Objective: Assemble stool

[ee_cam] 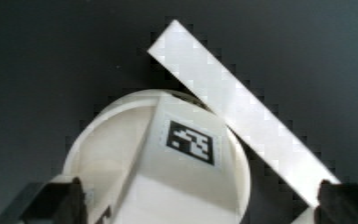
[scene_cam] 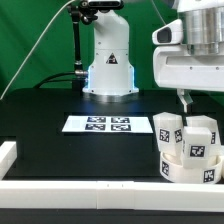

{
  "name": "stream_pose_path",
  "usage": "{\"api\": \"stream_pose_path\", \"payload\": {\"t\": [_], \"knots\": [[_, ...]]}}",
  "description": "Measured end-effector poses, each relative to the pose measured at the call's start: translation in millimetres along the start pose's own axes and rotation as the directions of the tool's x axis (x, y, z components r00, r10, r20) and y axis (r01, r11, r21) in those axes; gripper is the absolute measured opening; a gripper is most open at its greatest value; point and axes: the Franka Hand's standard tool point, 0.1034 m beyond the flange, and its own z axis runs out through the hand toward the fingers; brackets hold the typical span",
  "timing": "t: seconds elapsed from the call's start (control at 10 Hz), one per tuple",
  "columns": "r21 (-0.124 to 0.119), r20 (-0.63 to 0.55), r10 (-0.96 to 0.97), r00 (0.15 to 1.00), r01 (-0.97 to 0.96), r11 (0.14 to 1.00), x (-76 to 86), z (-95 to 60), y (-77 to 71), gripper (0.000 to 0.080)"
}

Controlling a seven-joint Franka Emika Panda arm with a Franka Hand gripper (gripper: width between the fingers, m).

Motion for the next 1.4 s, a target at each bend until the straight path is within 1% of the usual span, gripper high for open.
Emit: {"api": "stream_pose_path", "payload": {"t": [0.1,0.3,0.5,0.6,0.7,0.8,0.9,1.0,1.1,1.3,1.4], "knots": [[-0.022,0.003,-0.156,0.988,0.156,0.987,-0.3,-2.4,-1.4,0.0648],[-0.044,0.004,-0.369,0.929,0.369,0.928,0.1,-7.9,-7.2,0.0648],[-0.046,0.009,-0.503,0.864,0.503,0.863,2.1,-6.0,-4.5,0.0648],[-0.050,0.013,-0.592,0.806,0.592,0.804,2.3,-5.6,-4.1,0.0648],[-0.075,0.020,-0.725,0.689,0.724,0.686,2.2,-3.9,-3.7,0.0648],[-0.077,0.027,-0.770,0.637,0.769,0.634,0.7,-3.4,-4.1,0.0648],[-0.087,0.039,-0.852,0.522,0.851,0.518,0.7,-4.3,-5.1,0.0648],[-0.090,0.039,-0.892,0.450,0.891,0.445,-0.8,-5.3,-8.2,0.0648],[-0.090,0.028,-0.910,0.413,0.908,0.409,-2.0,-5.7,-10.2,0.0648],[-0.087,0.043,-0.956,0.291,0.954,0.287,0.5,-4.7,-8.2,0.0648],[-0.090,0.049,-0.983,0.178,0.981,0.174,1.3,-4.1,-8.1,0.0648]]}}
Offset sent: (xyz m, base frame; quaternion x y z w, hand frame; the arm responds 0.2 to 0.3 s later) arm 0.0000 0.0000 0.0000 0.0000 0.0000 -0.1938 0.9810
